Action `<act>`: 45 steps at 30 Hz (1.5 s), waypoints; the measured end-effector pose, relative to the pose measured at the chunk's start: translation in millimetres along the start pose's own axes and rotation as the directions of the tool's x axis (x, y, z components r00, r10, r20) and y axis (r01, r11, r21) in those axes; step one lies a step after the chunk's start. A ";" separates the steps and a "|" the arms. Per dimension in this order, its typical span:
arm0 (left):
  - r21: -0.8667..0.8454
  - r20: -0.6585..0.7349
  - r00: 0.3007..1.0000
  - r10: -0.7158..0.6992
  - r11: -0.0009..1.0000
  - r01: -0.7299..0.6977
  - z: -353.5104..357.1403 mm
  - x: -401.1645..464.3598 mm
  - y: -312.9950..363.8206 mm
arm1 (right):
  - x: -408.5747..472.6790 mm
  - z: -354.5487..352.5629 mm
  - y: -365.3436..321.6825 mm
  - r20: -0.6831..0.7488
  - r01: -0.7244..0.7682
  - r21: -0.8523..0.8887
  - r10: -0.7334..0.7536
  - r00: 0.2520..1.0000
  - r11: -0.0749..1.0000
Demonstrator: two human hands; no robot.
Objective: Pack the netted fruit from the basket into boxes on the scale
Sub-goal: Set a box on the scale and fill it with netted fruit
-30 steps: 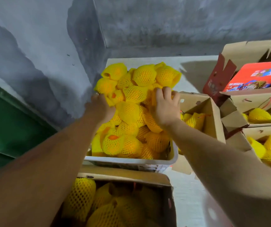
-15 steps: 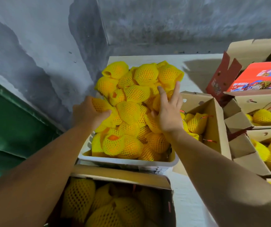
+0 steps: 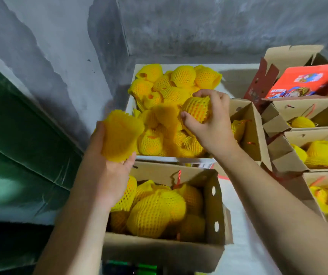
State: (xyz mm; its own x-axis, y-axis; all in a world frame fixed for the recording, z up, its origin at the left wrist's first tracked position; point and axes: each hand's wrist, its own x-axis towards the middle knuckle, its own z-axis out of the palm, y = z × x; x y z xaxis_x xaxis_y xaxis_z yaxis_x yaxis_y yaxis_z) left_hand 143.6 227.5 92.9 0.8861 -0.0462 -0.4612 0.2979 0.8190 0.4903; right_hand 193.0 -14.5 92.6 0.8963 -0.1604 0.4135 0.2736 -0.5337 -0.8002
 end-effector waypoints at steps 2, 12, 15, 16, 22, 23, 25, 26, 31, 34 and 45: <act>0.220 -0.167 0.985 0.042 0.975 -0.004 -22.8 -31.4 1.3 | -41.8 -3.6 -38.0 0.049 -0.058 0.131 0.052 0.997 0.990; 0.067 0.116 0.989 0.088 0.993 -0.096 -74.2 -151.2 17.0 | -181.1 5.8 -86.0 0.184 -0.143 -0.576 0.298 0.937 0.805; 0.150 0.128 0.991 0.026 0.988 -0.045 -95.2 -171.8 13.9 | -208.4 10.1 -123.4 0.188 -0.126 -0.528 0.260 0.947 0.840; 0.184 0.143 0.990 -0.009 0.983 -0.018 -100.9 -179.1 13.7 | -221.0 12.7 -139.3 0.224 -0.096 -0.426 0.208 0.952 0.899; 0.284 0.324 0.930 -0.173 0.956 0.078 -125.1 -209.5 11.8 | -294.6 55.9 -199.0 0.484 -0.435 0.290 0.261 0.835 0.853; 0.306 0.337 0.925 -0.175 0.950 0.068 -129.2 -211.3 12.0 | -297.7 59.4 -201.2 0.435 -0.450 0.338 0.286 0.854 0.827; 0.372 0.342 0.927 -0.154 0.928 0.017 -136.7 -213.7 11.7 | -299.2 61.0 -203.4 0.387 -0.456 0.383 0.309 0.869 0.803; 0.406 0.337 0.932 -0.136 0.914 -0.014 -139.8 -215.3 11.9 | -299.7 60.4 -203.8 0.365 -0.440 0.391 0.303 0.880 0.808; 0.447 0.346 0.934 -0.090 0.891 -0.080 -151.6 -228.1 16.2 | -304.3 55.0 -208.1 0.399 -0.412 0.324 0.272 0.876 0.852; 0.400 0.294 0.955 0.034 0.903 -0.155 -148.8 -236.0 20.8 | -307.7 49.0 -218.0 0.390 -0.288 0.182 0.200 0.899 0.940; 0.490 0.345 0.918 0.197 0.796 -0.355 -143.0 -261.5 55.8 | -302.3 36.6 -255.6 0.632 -0.092 0.178 -0.042 0.774 0.980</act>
State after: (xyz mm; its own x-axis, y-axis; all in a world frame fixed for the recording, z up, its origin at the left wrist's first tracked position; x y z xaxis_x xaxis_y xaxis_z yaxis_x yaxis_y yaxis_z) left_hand -122.2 367.0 135.1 0.9944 -0.0780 -0.0714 0.0963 0.3886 0.9164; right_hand -135.1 200.9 156.1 0.9024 0.4235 0.0789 0.2479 -0.3606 -0.8992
